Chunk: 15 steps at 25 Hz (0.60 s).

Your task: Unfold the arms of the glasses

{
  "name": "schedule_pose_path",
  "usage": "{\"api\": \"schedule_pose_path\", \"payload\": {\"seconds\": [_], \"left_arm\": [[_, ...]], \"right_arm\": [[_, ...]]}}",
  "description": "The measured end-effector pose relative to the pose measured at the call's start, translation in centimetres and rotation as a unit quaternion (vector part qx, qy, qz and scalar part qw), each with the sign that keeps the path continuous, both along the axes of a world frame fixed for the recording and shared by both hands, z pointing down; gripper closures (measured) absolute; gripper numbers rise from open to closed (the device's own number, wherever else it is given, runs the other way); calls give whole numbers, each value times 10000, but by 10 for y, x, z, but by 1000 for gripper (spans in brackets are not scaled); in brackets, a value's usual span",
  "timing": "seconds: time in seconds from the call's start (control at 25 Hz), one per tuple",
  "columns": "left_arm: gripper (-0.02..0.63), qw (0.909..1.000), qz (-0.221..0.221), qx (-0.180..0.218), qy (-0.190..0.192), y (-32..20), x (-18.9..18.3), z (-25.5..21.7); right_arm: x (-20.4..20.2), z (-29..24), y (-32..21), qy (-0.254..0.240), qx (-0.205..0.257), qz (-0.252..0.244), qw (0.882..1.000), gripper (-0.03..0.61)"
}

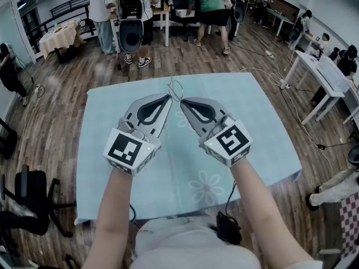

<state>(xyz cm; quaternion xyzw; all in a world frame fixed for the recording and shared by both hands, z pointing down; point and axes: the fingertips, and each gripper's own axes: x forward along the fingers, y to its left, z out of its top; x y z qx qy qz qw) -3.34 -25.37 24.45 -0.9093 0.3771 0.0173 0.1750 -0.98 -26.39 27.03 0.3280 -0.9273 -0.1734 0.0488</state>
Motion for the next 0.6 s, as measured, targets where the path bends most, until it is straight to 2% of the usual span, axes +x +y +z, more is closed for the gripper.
{"api": "schedule_pose_path", "payload": {"seconds": [0.16, 0.32, 0.48, 0.6], "left_arm": [[606, 9999, -103, -26, -91, 1, 0, 2], [606, 9994, -291, -105, 175, 10, -1, 13], [606, 9976, -373, -243, 539, 27, -2, 23], [606, 9975, -384, -280, 515, 35, 0, 28]], "right_arm": [[6, 4, -1, 106, -25, 20, 9999, 566], [23, 0, 10, -375, -283, 376, 9982, 566], [26, 12, 34, -702, -551, 318, 9955, 566], [27, 21, 44, -777, -748, 306, 9937, 566]]}}
